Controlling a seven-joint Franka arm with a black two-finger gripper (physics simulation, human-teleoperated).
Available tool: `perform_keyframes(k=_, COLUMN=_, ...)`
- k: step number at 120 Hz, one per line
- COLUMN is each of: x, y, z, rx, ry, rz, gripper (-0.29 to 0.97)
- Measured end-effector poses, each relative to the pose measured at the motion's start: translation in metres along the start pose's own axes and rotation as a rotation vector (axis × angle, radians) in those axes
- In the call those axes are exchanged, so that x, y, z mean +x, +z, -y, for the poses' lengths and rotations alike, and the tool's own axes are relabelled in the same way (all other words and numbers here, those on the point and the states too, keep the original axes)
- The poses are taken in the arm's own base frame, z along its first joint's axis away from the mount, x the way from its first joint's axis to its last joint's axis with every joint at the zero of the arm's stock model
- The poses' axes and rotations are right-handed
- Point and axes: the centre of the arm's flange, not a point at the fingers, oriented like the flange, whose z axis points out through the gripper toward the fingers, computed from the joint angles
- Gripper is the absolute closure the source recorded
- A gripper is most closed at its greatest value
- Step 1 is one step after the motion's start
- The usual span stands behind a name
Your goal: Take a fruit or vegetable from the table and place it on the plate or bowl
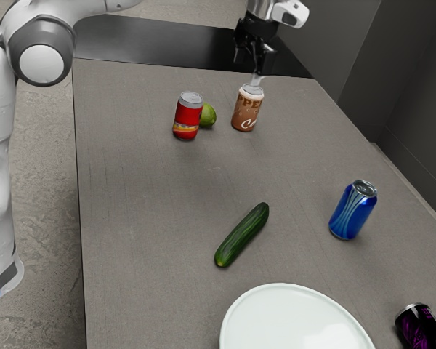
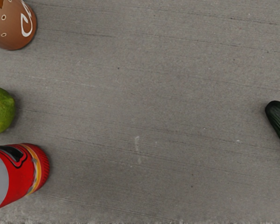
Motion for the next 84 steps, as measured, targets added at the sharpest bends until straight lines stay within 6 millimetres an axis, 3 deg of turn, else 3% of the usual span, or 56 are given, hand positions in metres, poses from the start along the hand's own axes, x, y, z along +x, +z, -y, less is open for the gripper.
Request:
perform_keyframes(k=32, x=-0.005, y=-0.005, z=0.001, rx=0.005, ry=-0.017, rz=0.008, gripper=0.0)
perform_keyframes(k=40, x=-0.017, y=-0.037, z=0.002, rx=0.007, ry=-0.021, rz=-0.053, gripper=0.0)
perform_keyframes(k=48, x=-0.041, y=-0.086, z=0.0, rx=-0.006, ry=-0.016, rz=-0.151, gripper=0.0)
perform_keyframes(k=55, x=-0.048, y=-0.099, z=-0.014, rx=-0.018, ry=0.011, rz=-0.177, gripper=0.0)
perform_keyframes(k=64, x=-0.046, y=-0.09, z=-0.042, rx=-0.027, ry=0.063, rz=-0.155, gripper=0.0)
perform_keyframes(k=73, x=-0.023, y=-0.057, z=-0.071, rx=-0.031, ry=0.111, rz=-0.089, gripper=0.0)
perform_keyframes(k=84, x=0.001, y=-0.023, z=-0.075, rx=-0.029, ry=0.11, rz=-0.037, gripper=0.0)
